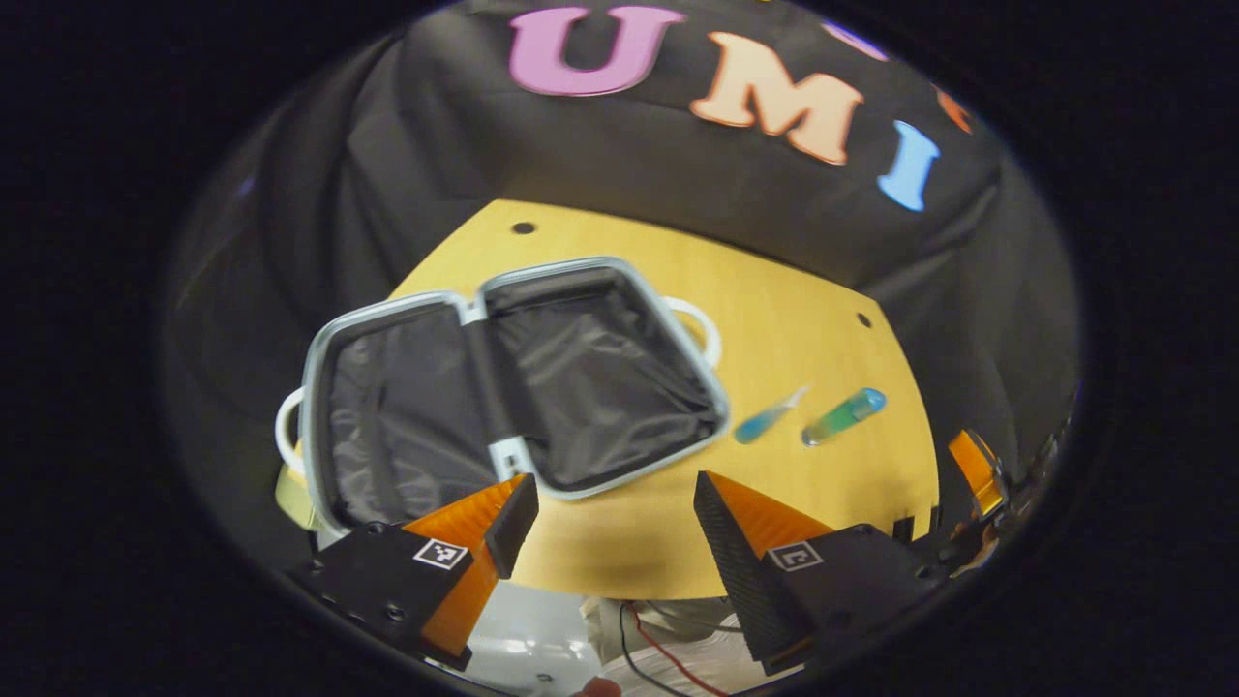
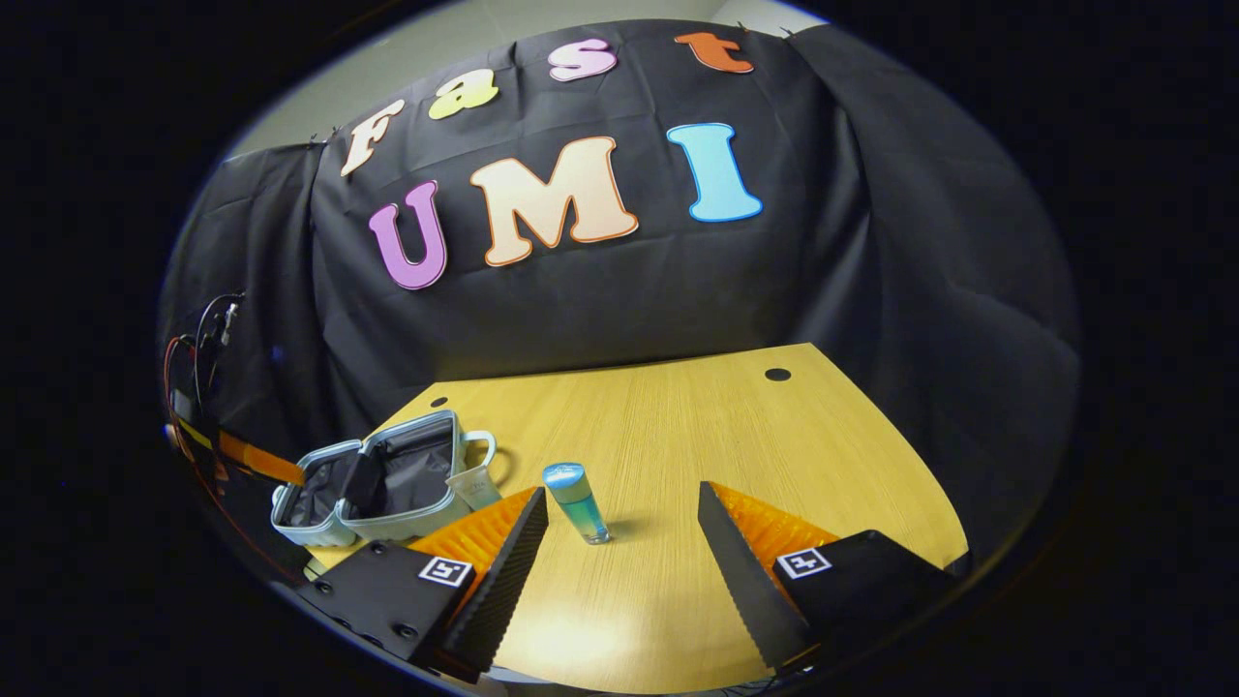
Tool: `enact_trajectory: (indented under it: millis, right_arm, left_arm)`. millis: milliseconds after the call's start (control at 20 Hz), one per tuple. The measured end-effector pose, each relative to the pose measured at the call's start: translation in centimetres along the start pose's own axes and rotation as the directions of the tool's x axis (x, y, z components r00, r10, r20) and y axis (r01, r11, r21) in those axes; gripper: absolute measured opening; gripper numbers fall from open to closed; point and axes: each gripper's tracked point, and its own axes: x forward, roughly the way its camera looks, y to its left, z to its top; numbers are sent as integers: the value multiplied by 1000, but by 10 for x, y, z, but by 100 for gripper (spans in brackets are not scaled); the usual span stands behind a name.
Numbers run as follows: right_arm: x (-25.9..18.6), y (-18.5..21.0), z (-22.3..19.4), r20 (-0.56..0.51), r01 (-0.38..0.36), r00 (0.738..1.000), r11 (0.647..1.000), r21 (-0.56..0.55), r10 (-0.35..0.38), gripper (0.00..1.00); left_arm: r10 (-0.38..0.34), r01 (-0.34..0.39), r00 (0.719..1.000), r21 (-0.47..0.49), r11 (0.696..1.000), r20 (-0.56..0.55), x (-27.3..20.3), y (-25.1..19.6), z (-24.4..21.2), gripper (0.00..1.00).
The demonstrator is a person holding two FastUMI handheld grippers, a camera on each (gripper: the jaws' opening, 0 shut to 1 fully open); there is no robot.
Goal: First open the suitcase, pack the skin care products into it, and then close the suitcase.
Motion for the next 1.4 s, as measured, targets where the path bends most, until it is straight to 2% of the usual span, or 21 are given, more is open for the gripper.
enact_trajectory:
  millis: [100, 150, 200, 350, 400, 450, 550, 650, 950, 1100, 1150, 1250, 1300, 1350, 1400]
  right_arm:
    - [1, -10, 1, -7, 4, 1000, 1000, -2, -4, 98]
    - [1, -15, 0, -14, 4, 1000, 1000, 1, -4, 94]
    - [1, -19, -1, -22, 1, 1000, 1000, 7, -1, 98]
    - [4, -41, -8, -46, 11, 999, 1000, 14, -10, 98]
    - [6, -47, -10, -53, 13, 998, 1000, 16, -13, 94]
    - [8, -53, -13, -63, 15, 998, 1000, 20, -14, 98]
    - [13, -62, -14, -62, 15, 998, 1000, 23, -13, 98]
    - [19, -67, -19, -69, 8, 998, 1000, 24, -7, 98]
    - [32, -69, -46, -129, -23, 991, 1000, 15, 24, 94]
    - [37, -65, -59, -162, -38, 986, 999, 9, 39, 94]
    - [39, -62, -62, -171, -41, 984, 999, 8, 42, 98]
    - [46, -58, -62, -180, -53, 982, 999, 10, 54, 94]
    - [49, -56, -61, -181, -56, 982, 998, 10, 57, 94]
    - [53, -53, -61, -183, -62, 981, 998, 13, 64, 98]
    - [56, -50, -61, -185, -70, 980, 997, 16, 71, 98]
  left_arm:
    - [-38, 36, 999, 62, 997, 38, 17, -32, 2, 96]
    - [-55, 48, 996, 87, 995, 72, 22, -46, 7, 96]
    - [-73, 60, 990, 102, 993, 124, 30, -60, 14, 96]
    - [-99, 77, 969, 105, 991, 226, 63, -105, 18, 96]
    - [-101, 77, 966, 109, 991, 237, 72, -117, 16, 96]
    - [-97, 69, 961, 115, 991, 258, 82, -125, 17, 96]
    - [-100, 68, 959, 129, 989, 264, 103, -143, 13, 94]
    - [-127, 95, 952, 126, 988, 278, 124, -160, 10, 96]
    - [-74, 54, 955, 76, 996, 288, 171, -156, 11, 95]
    - [-80, 70, 953, 45, 997, 294, 184, -158, 15, 94]
    - [-81, 76, 953, 31, 997, 292, 188, -160, 15, 94]
    - [-84, 82, 956, 17, 996, 282, 194, -160, 13, 92]
    - [-77, 76, 960, 12, 997, 271, 197, -160, 12, 88]
    - [-75, 74, 962, 16, 997, 262, 201, -159, 10, 79]
    - [-81, 79, 965, 19, 997, 251, 203, -160, 8, 72]
